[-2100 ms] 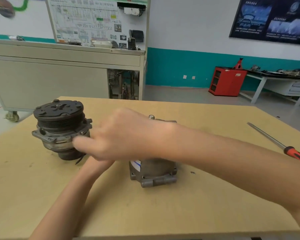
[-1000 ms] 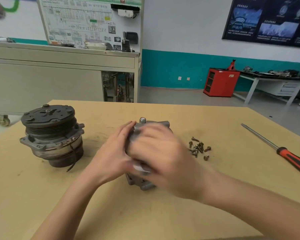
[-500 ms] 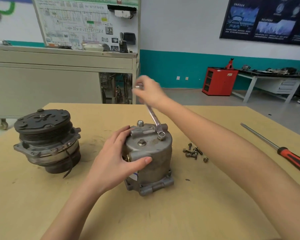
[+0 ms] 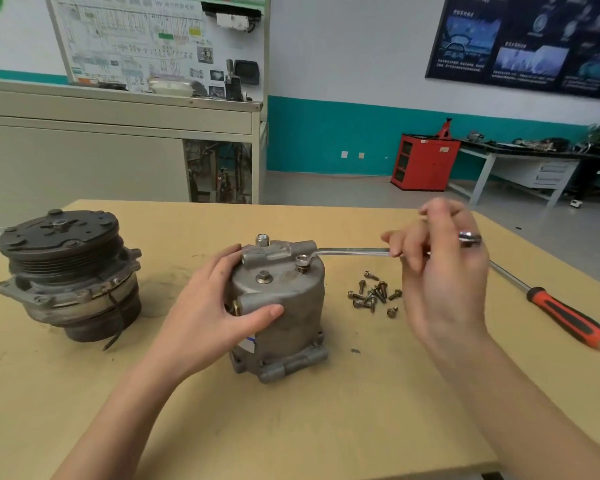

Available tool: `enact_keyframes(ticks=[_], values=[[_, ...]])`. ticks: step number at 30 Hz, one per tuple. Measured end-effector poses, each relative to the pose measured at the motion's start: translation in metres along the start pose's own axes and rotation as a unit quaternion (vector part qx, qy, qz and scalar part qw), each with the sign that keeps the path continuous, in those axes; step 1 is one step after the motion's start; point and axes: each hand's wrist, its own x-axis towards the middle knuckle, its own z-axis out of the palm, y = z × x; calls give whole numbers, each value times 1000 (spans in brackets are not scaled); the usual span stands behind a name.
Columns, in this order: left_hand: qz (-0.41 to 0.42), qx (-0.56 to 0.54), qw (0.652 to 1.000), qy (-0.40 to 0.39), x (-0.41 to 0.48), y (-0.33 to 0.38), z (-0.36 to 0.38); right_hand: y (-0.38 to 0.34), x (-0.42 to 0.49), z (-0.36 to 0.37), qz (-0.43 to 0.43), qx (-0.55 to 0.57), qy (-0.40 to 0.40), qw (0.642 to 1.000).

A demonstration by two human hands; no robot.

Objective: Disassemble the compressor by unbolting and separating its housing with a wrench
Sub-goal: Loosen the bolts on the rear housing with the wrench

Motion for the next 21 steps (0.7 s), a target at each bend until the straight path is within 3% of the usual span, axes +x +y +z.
enact_keyframes(ticks=[2,4,6,9,12,15,21], values=[[3,-10,1000,14,3,-2,8,20,45,3,201,113,143,963],[11,-14,1000,20,2,-2,8,39,91,23,312,158,202,915],[6,-26,999,28,1,-4,6,59,119,49,360,123,164,910],[10,-25,999,37,-1,2,9,76,131,79,428,101,33,897],[1,-22,999,42,0,0,9,80,131,86,471,137,-34,871],[1,-19,999,41,0,-1,9,77,134,87,484,173,-30,858],[-1,-22,999,40,-1,1,8,72,139,77,445,161,-8,881]])
